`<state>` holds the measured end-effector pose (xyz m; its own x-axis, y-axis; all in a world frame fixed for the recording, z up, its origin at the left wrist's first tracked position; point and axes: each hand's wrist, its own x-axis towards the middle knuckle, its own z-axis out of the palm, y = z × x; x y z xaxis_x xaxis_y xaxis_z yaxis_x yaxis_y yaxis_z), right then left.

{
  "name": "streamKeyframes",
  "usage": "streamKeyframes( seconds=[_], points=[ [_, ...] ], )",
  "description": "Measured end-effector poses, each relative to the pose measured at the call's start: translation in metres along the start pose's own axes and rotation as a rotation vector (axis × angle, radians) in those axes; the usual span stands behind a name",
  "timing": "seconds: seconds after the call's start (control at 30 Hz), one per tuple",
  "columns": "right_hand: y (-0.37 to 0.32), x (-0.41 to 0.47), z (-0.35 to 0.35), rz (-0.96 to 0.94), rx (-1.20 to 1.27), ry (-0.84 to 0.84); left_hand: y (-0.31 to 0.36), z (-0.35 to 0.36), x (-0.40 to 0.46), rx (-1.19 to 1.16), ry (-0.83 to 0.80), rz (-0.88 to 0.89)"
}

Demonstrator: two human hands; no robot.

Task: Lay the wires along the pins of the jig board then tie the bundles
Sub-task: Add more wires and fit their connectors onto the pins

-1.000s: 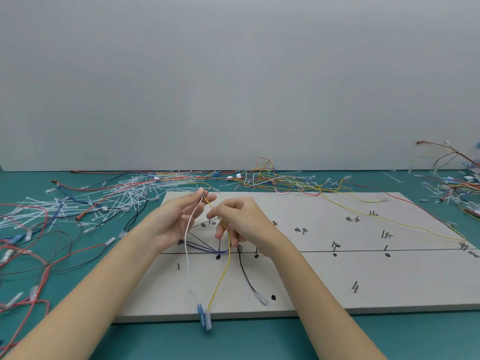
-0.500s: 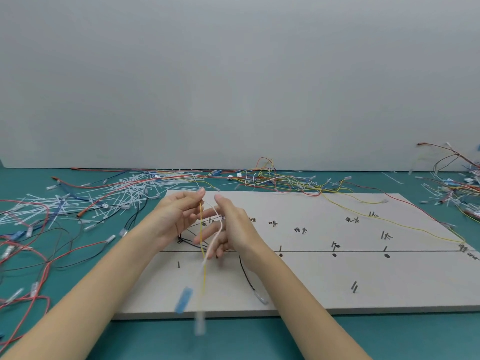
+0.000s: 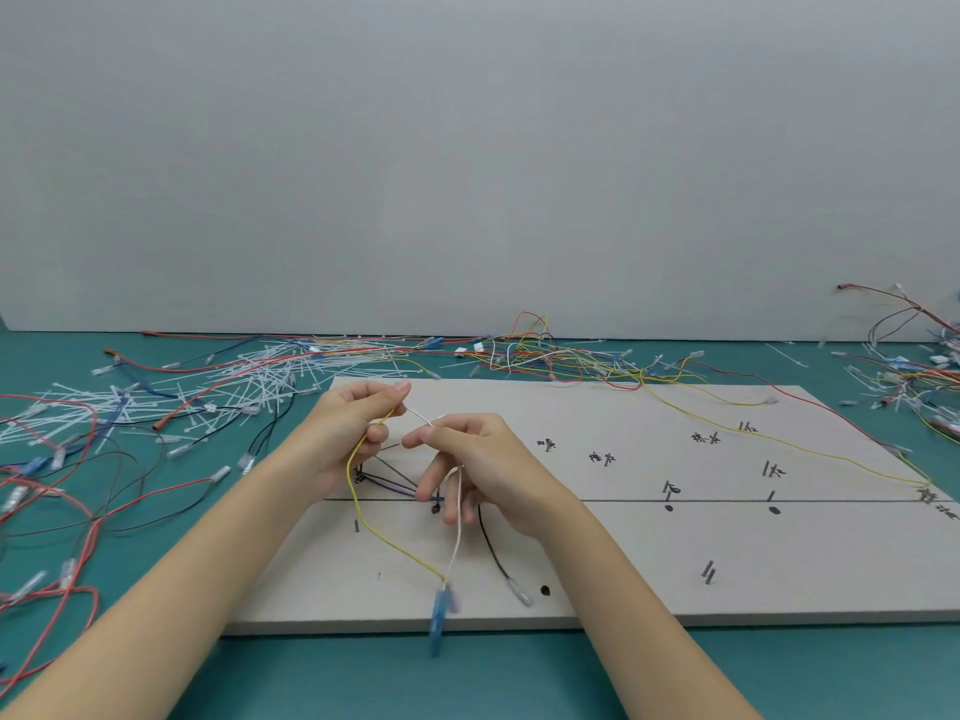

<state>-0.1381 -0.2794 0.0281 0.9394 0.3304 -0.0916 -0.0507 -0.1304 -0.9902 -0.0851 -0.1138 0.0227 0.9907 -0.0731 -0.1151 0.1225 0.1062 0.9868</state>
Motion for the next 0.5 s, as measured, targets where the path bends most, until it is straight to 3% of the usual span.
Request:
streamKeyframes(
  seconds=[0.3,0.5],
  points=[
    [0.000,0.000,-0.017,-0.028,0.030,0.086,0.002,-0.007,0.002,0.037,0.009,-0.082],
    [0.005,0.005,-0.017,-0.012,0.046,0.253,0.002,-0.007,0.003,0.153,0.022,-0.086]
  ],
)
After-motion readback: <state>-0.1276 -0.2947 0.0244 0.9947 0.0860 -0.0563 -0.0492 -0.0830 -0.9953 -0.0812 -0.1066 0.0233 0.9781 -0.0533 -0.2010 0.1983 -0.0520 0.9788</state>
